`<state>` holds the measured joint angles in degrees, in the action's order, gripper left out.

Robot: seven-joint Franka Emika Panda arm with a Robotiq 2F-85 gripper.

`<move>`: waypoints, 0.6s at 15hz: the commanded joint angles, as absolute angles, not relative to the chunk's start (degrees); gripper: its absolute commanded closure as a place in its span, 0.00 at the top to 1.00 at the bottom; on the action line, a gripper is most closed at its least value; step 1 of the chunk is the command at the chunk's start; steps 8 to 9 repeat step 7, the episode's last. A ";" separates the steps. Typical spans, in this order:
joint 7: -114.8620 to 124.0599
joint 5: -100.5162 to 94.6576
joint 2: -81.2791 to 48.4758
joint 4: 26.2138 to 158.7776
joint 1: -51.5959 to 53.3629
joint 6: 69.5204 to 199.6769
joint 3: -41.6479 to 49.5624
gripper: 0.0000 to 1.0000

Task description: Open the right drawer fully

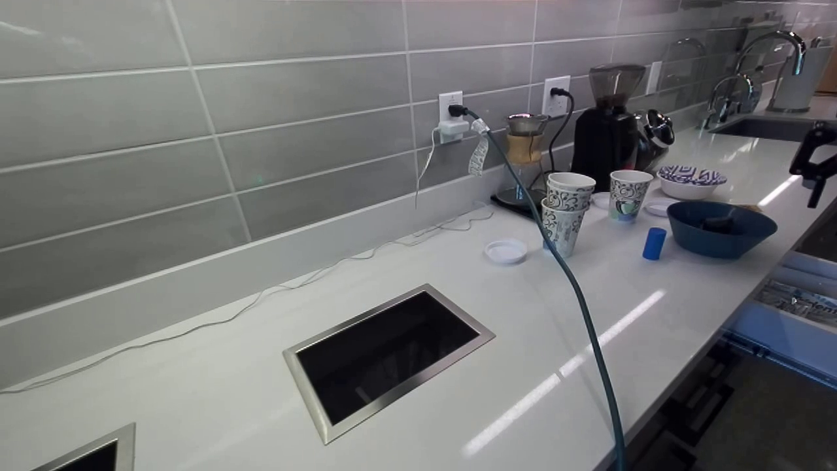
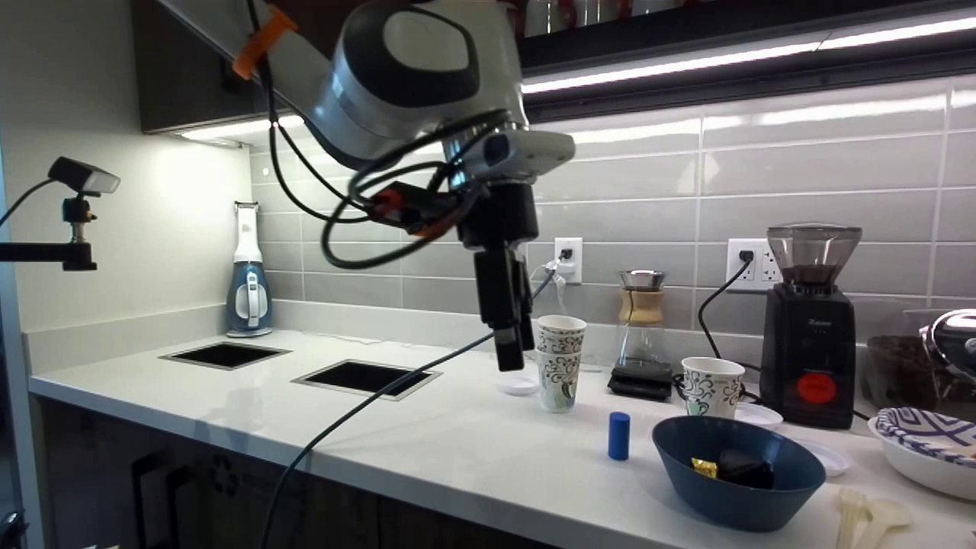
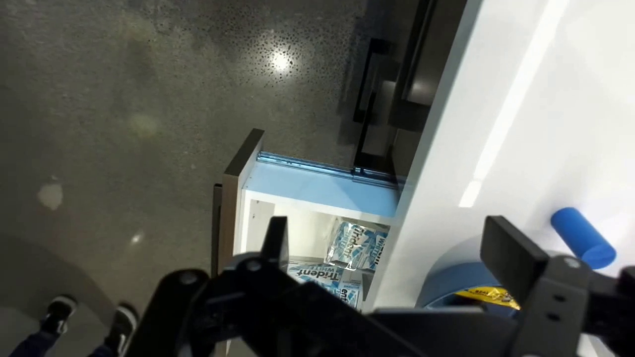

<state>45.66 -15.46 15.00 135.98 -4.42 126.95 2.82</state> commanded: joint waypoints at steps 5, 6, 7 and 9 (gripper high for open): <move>47.90 -16.39 20.91 140.79 -6.33 126.14 -0.75 1.00; 47.91 -16.44 20.89 140.82 -6.47 126.14 -0.72 1.00; 47.92 -16.46 20.89 140.82 -6.54 126.14 -0.71 1.00; 47.92 -16.46 20.89 140.82 -6.54 126.14 -0.71 1.00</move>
